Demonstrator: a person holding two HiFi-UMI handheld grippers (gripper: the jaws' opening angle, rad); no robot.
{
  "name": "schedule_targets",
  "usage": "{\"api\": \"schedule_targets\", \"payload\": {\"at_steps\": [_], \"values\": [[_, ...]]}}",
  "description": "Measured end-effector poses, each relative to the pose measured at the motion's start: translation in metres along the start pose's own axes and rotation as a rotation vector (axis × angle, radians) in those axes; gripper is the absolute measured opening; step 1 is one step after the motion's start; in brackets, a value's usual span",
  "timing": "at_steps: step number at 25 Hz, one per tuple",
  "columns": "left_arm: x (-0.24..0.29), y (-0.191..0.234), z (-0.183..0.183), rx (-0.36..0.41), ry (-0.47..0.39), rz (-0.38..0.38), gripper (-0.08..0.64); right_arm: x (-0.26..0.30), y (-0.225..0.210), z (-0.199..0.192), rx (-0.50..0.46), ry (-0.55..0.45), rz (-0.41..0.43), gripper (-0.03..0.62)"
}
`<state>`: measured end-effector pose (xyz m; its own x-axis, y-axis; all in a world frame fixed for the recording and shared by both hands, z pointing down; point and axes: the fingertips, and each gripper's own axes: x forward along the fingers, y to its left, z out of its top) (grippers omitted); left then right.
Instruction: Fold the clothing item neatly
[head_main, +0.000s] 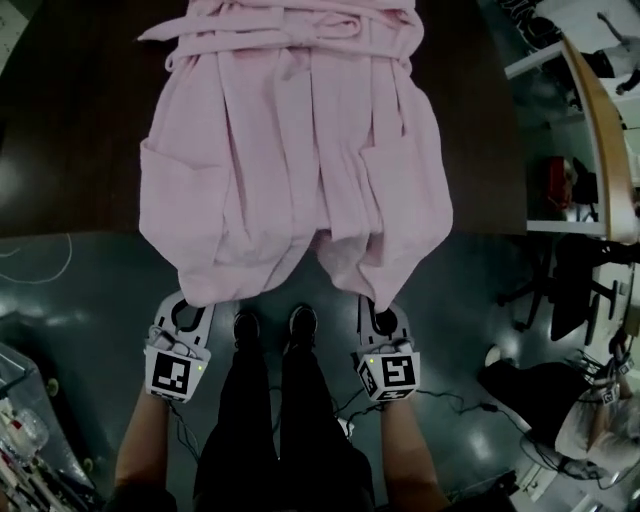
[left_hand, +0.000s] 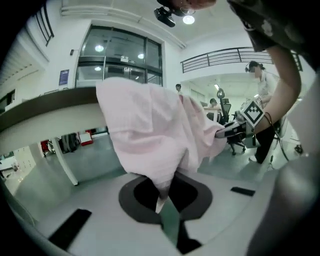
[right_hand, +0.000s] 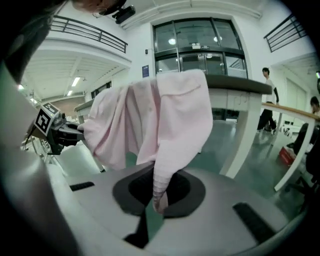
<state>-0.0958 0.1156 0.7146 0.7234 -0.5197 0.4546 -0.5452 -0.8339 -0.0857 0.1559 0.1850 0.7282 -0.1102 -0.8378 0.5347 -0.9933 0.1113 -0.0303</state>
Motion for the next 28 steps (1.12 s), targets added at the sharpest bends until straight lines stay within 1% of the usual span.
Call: {"api": "schedule_targets", "payload": {"at_steps": [3,4,7,9,11,13,15,17,22,25,28], "values": [[-0.05,-0.013,0.044,-0.017,-0.038,-0.036,0.023,-0.047,0.012,0.034,-0.002,-0.009,-0.004,0.003],[-0.064,-0.012,0.061,-0.039,-0.063,-0.039,0.025,-0.058,0.014,0.05,-0.01,-0.022,-0.004,0.003],[-0.097,-0.005,0.113,-0.157,-0.127,-0.038,0.025,-0.085,0.021,0.102,-0.038,-0.067,0.002,0.003],[-0.118,0.001,0.147,-0.197,-0.166,-0.064,0.025,-0.102,0.029,0.136,-0.058,-0.089,0.016,0.003],[-0.134,0.01,0.181,-0.204,-0.211,-0.091,0.025,-0.116,0.038,0.175,-0.091,-0.129,0.03,0.003],[-0.144,0.023,0.213,-0.168,-0.263,-0.1,0.025,-0.126,0.042,0.214,-0.123,-0.185,0.028,0.003],[-0.15,0.039,0.241,-0.131,-0.305,-0.088,0.023,-0.133,0.039,0.249,-0.146,-0.242,0.013,0.003],[-0.153,0.06,0.265,-0.117,-0.334,-0.063,0.025,-0.136,0.033,0.28,-0.155,-0.296,-0.001,0.003],[-0.146,0.128,0.316,-0.159,-0.402,0.003,0.023,-0.117,0.002,0.345,-0.134,-0.409,-0.008,0.003],[-0.13,0.174,0.348,-0.172,-0.406,0.053,0.025,-0.095,-0.031,0.384,-0.146,-0.452,-0.005,0.003],[-0.104,0.213,0.376,-0.177,-0.395,0.092,0.025,-0.067,-0.071,0.421,-0.114,-0.492,0.02,0.003]]}}
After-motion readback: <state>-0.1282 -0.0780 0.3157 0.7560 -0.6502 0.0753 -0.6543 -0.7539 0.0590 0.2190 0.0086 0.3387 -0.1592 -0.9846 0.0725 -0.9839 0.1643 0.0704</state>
